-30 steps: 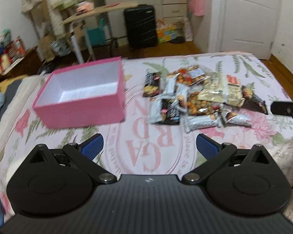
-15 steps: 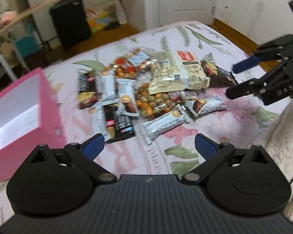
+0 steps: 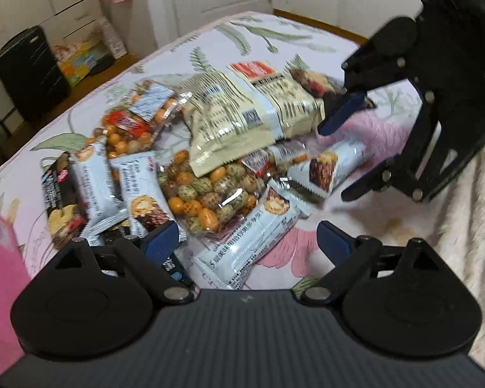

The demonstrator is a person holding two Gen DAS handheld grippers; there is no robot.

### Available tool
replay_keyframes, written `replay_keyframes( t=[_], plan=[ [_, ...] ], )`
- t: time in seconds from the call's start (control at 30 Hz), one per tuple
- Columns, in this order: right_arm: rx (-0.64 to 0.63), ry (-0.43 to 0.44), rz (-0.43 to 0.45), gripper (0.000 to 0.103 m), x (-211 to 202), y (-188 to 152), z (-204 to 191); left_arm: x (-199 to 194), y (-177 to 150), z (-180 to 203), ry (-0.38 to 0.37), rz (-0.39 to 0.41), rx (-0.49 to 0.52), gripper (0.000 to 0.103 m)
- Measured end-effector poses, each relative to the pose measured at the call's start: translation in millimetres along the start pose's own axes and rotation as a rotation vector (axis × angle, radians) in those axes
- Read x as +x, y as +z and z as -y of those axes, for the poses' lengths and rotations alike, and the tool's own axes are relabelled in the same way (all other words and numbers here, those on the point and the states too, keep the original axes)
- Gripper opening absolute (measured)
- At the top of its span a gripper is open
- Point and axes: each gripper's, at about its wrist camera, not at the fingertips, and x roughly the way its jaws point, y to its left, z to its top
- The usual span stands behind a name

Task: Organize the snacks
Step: 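Grasp a white snack bar with the left tool while the right tool grasps another white bar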

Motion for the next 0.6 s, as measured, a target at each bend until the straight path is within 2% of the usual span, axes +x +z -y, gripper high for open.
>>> replay_keyframes(
  t=[0.17, 0.23, 0.27, 0.3, 0.33, 0.4, 0.47, 0.6],
  plan=[
    [0.044, 0.020, -0.039, 0.069, 16.3, -3.2, 8.8, 11.5, -7.5, 6.0, -0.044, -0.064, 0.023, 0.093],
    [0.049, 0.007, -0.063, 0.070, 20.8, -4.6, 9.1, 13.7, -8.2, 8.0, -0.037, -0.075, 0.011, 0.084],
    [0.061, 0.007, -0.070, 0.069, 21.1, -4.7, 10.7, 14.2, -7.7, 8.5, -0.032, -0.084, 0.003, 0.073],
    [0.081, 0.013, -0.076, 0.065, 19.9, -4.4, 13.1, 14.3, -7.2, 8.5, -0.031, -0.096, -0.004, 0.062],
    [0.114, 0.028, -0.079, 0.058, 17.9, -4.1, 17.2, 13.2, -6.7, 8.1, -0.031, -0.104, -0.016, 0.058],
    [0.191, 0.059, -0.085, 0.051, 15.5, -4.6, 26.7, 10.9, -5.4, 5.9, -0.031, -0.119, -0.046, 0.045],
    [0.283, 0.094, -0.100, 0.048, 14.6, -6.2, 36.1, 10.9, -3.8, 2.1, -0.037, -0.142, -0.087, 0.040],
    [0.364, 0.140, -0.114, 0.045, 14.4, -9.2, 41.6, 15.8, 0.1, -2.7, -0.071, -0.165, -0.141, 0.040]
  ],
)
